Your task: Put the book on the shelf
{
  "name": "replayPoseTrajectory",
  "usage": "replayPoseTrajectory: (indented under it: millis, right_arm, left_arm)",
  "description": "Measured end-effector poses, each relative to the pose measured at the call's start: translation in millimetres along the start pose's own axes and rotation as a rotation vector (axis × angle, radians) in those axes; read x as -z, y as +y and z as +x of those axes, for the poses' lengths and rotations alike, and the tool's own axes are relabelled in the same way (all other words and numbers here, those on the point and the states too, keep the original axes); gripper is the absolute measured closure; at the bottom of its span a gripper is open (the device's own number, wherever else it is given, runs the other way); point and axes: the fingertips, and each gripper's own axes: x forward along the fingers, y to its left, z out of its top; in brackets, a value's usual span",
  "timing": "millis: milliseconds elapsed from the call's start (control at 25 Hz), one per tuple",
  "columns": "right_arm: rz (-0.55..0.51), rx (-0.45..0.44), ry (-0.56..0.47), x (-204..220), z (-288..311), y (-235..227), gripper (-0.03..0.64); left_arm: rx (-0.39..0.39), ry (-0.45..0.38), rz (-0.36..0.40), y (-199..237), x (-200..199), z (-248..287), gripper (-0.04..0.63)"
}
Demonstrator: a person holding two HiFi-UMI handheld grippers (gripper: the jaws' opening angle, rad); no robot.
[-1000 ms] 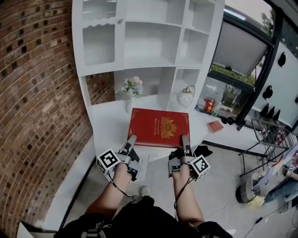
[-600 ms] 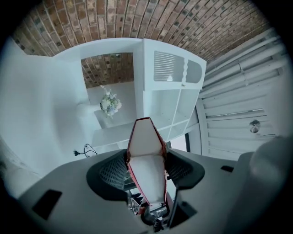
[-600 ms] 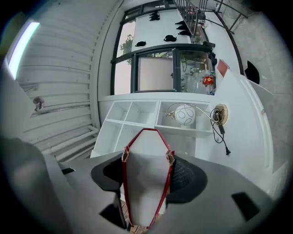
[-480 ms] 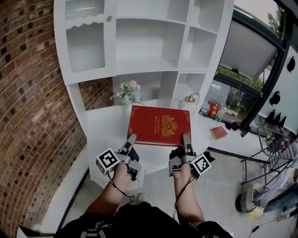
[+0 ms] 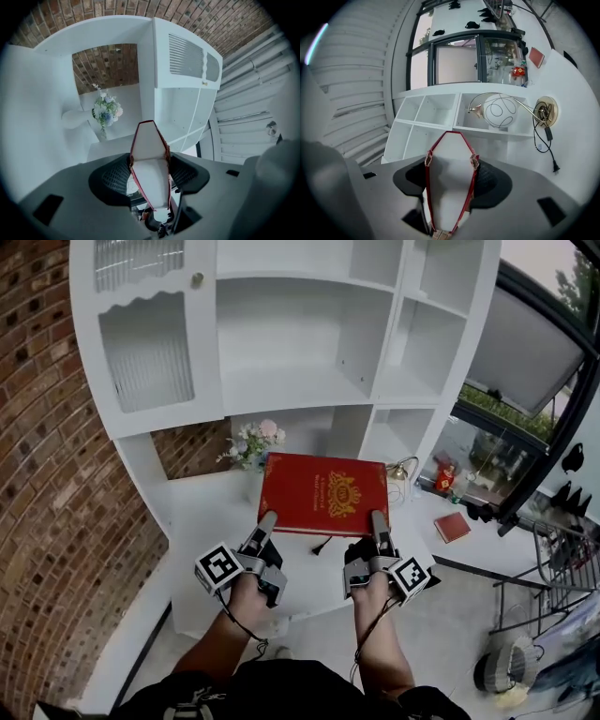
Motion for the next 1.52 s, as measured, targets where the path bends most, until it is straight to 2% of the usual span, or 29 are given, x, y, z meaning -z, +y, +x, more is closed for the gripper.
replayPoseTrajectory:
  millis: [200, 360, 560, 720, 840, 920, 960, 1080, 1520]
  right_arm:
    - [0.008, -0.002, 0.003, -13, 37, -10, 0.353]
    - [0.013, -0.024, 0.016, -22, 55, -6, 0.352]
    - [0.026, -0.037, 0.07, -26, 74, -5, 0.351]
    - [0.032, -0.058, 0.115, -33, 91, -2, 0.351]
    - [0.032, -0.079, 0.134, -46, 105, 2, 0.351]
    - [0.034, -0.095, 0.148, -53, 114, 7, 0.351]
    - [0.034, -0.104, 0.155, -55, 118, 10, 0.35]
    - [0.027, -0.135, 0.18, -59, 128, 18, 0.35]
    - [0.037, -0.228, 0.266, -59, 168, 43, 0.348]
  left_arm:
    - [0.001, -0.006, 0.009, 7, -10, 34, 0.331]
    - [0.075, -0.02, -0.005, -14, -11, 54, 0.33]
    - [-0.003, -0.062, 0.044, -6, -16, 58, 0.33]
    - [0.004, -0.108, 0.065, -14, -18, 68, 0.328]
    - [0.04, -0.135, 0.066, -28, -14, 83, 0.328]
    - [0.007, -0.153, 0.104, -27, -14, 87, 0.328]
    - [0.01, -0.163, 0.111, -30, -15, 90, 0.328]
    - [0.088, -0.197, 0.076, -51, -11, 99, 0.327]
    - [0.114, -0.294, 0.143, -73, -27, 110, 0.327]
